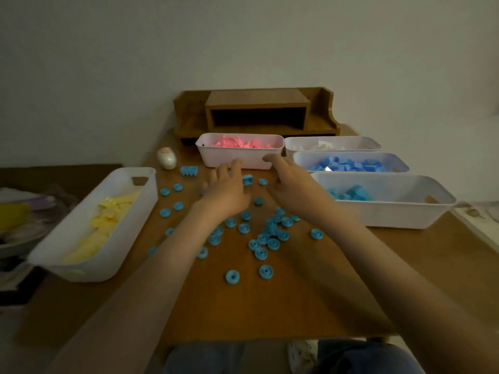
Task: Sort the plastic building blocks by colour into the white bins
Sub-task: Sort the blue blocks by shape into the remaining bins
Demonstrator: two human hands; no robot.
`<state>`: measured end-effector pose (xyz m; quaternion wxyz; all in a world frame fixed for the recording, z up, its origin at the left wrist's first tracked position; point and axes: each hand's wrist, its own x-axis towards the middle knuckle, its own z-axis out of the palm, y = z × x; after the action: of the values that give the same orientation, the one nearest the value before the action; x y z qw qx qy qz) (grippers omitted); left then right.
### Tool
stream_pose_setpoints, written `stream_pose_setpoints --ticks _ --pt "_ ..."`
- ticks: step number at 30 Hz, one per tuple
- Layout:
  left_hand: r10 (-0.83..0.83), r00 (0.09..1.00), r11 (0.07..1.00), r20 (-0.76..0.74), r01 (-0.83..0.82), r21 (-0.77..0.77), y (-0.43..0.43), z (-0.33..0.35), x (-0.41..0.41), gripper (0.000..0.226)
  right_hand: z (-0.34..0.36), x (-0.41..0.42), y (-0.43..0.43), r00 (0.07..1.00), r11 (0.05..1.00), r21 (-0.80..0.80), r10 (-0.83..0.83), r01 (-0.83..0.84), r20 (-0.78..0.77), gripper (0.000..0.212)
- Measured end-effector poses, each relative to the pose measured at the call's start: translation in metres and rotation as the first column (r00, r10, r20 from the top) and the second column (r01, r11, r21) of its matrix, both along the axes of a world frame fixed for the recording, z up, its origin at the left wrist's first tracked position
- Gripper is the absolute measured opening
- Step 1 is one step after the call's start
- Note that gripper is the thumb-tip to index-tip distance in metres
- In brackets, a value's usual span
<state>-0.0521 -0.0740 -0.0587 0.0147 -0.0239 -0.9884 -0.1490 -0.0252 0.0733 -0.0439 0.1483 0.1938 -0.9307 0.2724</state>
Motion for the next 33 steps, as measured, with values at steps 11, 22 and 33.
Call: stream_pose_setpoints --ticks 11,22,33 --pt "0.161 0.984 0.974 0.073 -0.147 -0.17 -0.072 -0.027 -0.05 0.076 -0.05 -0.095 -0.059 0.932 0.961 0.277 -0.087 -0.014 0.351 0.088" --pt "0.103 0.994 0.986 -0.026 -0.105 -0.129 -0.075 -0.051 -0.091 0.044 -0.062 -0.129 -0.079 0.977 0.91 0.388 0.069 -0.144 0.201 0.055" --pt "0.081 0.972 0.962 -0.221 -0.134 -0.239 -0.058 -0.05 -0.048 0.031 -0.043 -0.084 -0.084 0.98 0.774 0.604 0.115 -0.19 0.161 0.035"
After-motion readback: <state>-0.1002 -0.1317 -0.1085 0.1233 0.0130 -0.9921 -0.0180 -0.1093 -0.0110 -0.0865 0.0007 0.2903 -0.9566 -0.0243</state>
